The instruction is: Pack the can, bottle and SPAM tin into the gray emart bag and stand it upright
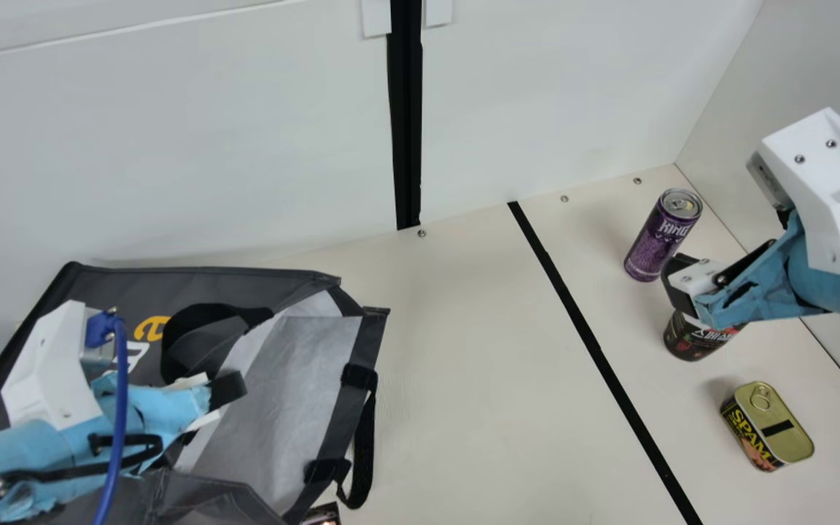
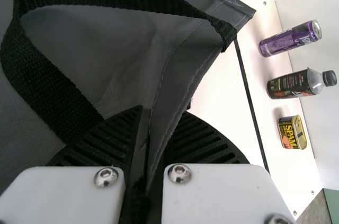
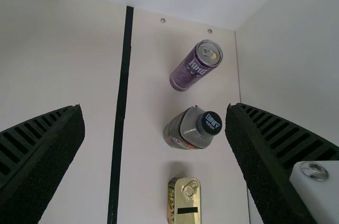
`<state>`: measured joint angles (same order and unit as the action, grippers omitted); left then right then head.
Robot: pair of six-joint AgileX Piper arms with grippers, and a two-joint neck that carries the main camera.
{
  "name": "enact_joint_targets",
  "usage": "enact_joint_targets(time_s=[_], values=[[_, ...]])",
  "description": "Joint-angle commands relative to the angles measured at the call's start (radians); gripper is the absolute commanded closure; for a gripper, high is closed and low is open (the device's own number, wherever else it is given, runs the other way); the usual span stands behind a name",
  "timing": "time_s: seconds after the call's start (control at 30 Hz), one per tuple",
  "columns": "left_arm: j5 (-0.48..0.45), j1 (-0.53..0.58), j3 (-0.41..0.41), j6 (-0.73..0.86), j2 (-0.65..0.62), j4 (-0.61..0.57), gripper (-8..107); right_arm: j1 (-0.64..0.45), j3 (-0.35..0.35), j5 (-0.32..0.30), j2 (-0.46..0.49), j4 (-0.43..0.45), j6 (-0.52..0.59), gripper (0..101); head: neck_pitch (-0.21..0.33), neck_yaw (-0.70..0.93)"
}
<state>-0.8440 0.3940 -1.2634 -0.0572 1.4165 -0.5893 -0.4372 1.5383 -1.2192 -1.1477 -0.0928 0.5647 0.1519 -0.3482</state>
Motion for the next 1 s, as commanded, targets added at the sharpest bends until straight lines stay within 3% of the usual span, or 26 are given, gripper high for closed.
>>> enact_joint_targets(time_s=[0.0, 0.97], values=[[0.000, 0.000, 0.000, 0.000, 0.000, 0.000, 107, 0.000, 0.000, 0.000, 0.000, 0.000, 0.000, 6, 0.023, -0.001], [0.000, 0.000, 0.000, 0.000, 0.000, 0.000, 107, 0.000, 0.000, 0.000, 0.000, 0.000, 0.000, 6, 0.023, -0.001]])
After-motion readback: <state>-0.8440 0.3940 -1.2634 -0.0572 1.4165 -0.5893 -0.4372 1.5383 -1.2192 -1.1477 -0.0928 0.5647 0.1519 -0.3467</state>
